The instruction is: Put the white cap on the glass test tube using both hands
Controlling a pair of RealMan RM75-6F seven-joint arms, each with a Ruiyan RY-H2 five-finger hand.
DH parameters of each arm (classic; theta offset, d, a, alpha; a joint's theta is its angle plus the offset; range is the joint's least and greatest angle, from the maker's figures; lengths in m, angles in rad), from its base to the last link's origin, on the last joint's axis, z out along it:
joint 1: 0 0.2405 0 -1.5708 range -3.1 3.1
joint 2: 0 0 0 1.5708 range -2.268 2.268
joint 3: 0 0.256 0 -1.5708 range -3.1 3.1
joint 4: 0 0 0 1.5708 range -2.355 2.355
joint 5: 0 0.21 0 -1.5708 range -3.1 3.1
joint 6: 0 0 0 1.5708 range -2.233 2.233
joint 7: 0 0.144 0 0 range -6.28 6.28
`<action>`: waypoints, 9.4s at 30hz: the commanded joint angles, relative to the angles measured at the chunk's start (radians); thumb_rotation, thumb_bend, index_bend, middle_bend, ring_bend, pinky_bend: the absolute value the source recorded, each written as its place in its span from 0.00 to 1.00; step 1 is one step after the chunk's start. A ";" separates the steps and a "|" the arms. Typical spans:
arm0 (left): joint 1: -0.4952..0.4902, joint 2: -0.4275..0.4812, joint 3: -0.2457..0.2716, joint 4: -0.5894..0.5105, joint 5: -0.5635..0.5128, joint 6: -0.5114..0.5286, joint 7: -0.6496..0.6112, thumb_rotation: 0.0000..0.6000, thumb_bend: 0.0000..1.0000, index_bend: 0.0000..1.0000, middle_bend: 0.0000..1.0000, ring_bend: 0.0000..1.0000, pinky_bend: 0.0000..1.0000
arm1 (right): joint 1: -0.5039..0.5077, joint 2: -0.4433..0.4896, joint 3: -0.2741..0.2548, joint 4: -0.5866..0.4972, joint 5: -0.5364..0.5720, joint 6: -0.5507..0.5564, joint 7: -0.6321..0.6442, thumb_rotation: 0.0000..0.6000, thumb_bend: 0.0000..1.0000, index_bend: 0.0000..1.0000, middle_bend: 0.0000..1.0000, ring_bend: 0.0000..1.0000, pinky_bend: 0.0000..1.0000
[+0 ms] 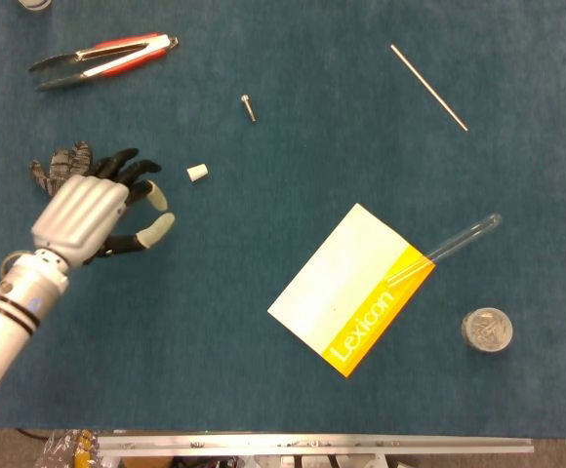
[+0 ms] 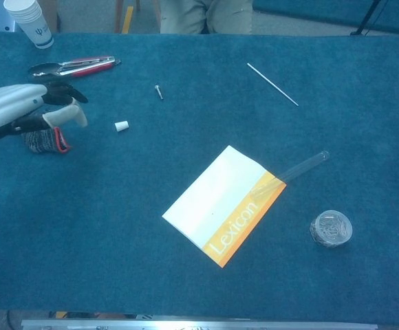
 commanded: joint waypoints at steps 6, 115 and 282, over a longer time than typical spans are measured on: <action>-0.058 -0.092 -0.015 0.095 -0.082 -0.043 0.020 0.00 0.22 0.31 0.05 0.00 0.06 | 0.004 0.007 0.003 0.004 0.013 -0.005 0.004 1.00 0.33 0.17 0.16 0.10 0.28; -0.226 -0.320 0.010 0.367 -0.241 -0.107 0.170 0.00 0.21 0.20 0.00 0.00 0.00 | -0.060 0.060 -0.008 0.026 0.016 0.067 0.099 1.00 0.33 0.18 0.16 0.10 0.28; 0.187 0.099 0.049 -0.013 0.097 0.336 -0.052 0.08 0.21 0.02 0.00 0.00 0.00 | 0.425 -0.505 -0.061 0.325 0.379 -0.367 -0.591 1.00 0.39 0.75 0.32 0.15 0.25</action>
